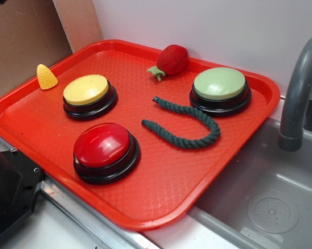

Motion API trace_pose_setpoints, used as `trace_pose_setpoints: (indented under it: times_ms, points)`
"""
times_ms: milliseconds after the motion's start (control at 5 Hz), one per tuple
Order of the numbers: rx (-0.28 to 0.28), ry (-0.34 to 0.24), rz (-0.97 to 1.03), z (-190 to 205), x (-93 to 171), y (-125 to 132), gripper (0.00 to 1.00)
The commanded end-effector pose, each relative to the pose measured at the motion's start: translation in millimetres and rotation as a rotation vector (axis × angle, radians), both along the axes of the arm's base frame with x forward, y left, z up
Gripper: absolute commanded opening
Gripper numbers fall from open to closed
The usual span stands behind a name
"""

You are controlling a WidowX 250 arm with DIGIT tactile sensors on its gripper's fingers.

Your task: Push the yellow button.

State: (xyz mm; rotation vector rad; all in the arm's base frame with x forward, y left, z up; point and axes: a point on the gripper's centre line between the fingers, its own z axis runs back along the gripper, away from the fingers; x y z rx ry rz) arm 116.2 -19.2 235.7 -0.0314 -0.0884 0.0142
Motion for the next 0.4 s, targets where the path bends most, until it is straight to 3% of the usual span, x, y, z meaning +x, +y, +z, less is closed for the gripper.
trace_pose_setpoints:
  times_ms: [0,200]
  points:
    - [0.000,0.000,0.000,0,0,0,1.00]
    - [0.019,0.074,-0.109,-47,35,47,1.00]
